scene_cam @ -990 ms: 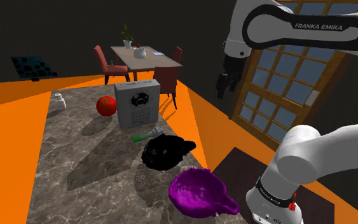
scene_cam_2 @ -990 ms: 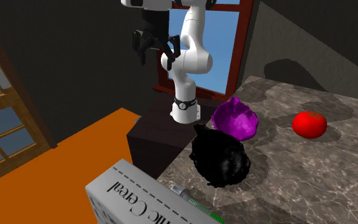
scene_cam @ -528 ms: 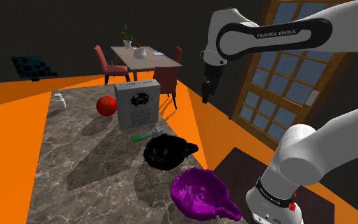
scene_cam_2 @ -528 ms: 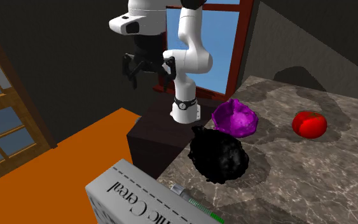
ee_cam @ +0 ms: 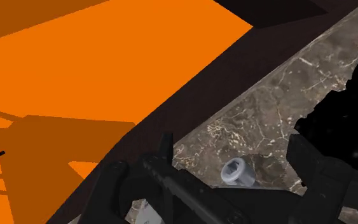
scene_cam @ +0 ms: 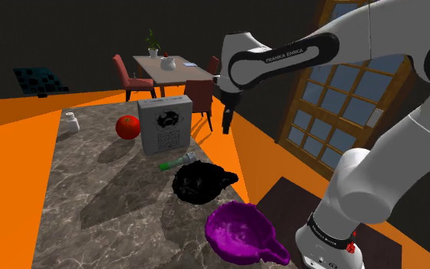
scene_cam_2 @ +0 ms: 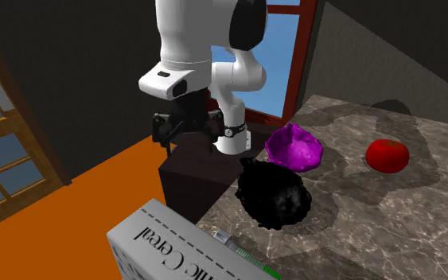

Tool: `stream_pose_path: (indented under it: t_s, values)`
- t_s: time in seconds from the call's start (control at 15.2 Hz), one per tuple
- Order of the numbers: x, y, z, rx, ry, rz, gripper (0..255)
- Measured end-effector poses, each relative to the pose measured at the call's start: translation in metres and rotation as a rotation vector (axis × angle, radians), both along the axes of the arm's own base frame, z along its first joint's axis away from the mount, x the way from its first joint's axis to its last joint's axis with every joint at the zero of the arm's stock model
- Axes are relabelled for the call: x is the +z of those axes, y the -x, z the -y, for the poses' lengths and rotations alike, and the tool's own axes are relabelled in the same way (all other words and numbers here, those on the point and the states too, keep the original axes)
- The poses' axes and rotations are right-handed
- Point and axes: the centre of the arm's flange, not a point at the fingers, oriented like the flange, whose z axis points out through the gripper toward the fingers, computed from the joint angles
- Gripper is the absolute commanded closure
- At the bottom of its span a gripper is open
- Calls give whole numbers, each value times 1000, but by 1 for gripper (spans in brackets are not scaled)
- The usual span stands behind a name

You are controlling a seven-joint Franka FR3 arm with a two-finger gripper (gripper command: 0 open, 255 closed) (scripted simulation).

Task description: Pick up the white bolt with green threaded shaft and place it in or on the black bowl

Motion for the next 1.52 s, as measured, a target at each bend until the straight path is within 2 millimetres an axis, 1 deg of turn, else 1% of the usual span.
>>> stream_pose_path:
  t_s: [0.13,0.26,0.46,0.53,0.79,1.12,1.19,1.52]
  values:
    - [-16,-22,-13,80,0,-7,0]
    - [-29,-35,-25,160,0,-13,0]
    - [-50,-60,-49,281,0,-24,0]
    - [-59,-65,-55,321,1,-27,0]
    - [-89,-88,-90,482,1,-40,0]
    - [-134,-109,-141,679,1,-58,0]
    - [-139,-111,-147,699,1,-60,0]
    - [-164,-113,-148,717,1,-59,0]
